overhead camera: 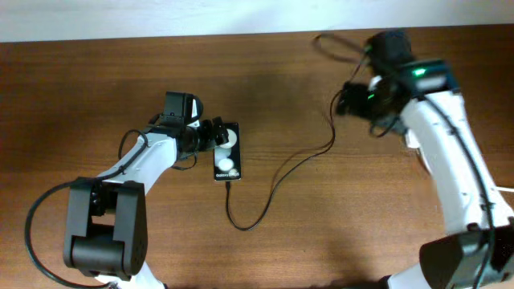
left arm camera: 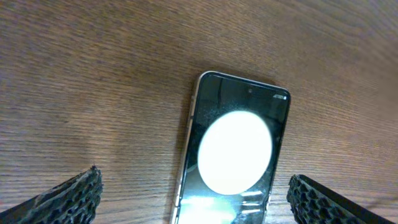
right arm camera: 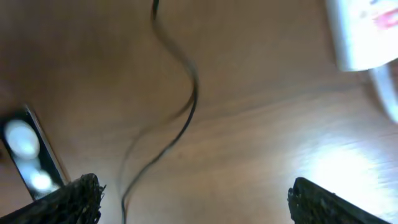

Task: Plug charger to phone and switch on socket
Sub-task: 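Move the right gripper over to the white power strip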

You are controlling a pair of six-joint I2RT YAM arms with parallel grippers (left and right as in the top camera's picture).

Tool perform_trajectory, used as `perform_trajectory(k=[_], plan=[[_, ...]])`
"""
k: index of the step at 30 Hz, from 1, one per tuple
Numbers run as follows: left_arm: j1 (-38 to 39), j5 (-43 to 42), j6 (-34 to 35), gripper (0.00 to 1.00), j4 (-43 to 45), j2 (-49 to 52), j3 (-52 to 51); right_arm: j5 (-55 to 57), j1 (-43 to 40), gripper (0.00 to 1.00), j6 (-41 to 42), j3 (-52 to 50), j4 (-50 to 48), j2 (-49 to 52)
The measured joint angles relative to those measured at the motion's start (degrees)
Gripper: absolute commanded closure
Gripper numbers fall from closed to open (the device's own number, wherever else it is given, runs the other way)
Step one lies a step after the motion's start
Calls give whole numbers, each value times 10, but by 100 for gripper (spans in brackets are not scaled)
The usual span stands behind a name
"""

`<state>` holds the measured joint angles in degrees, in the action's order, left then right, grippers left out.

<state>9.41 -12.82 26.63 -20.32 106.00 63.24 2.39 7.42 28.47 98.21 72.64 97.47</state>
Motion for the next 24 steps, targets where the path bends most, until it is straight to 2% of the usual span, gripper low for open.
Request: perform_trajectory(k=[3,11,16,24], plan=[[0,1,0,1,0,0,0,11,-75,1,0,54,30,-1],[0,0,0,1,0,0,0,21,-247,1,0,58,33,38],[0,0,0,1,0,0,0,22,-301,1,1,58,11,91],[0,0,0,1,0,0,0,23,-306,1,1,59,-65,175]])
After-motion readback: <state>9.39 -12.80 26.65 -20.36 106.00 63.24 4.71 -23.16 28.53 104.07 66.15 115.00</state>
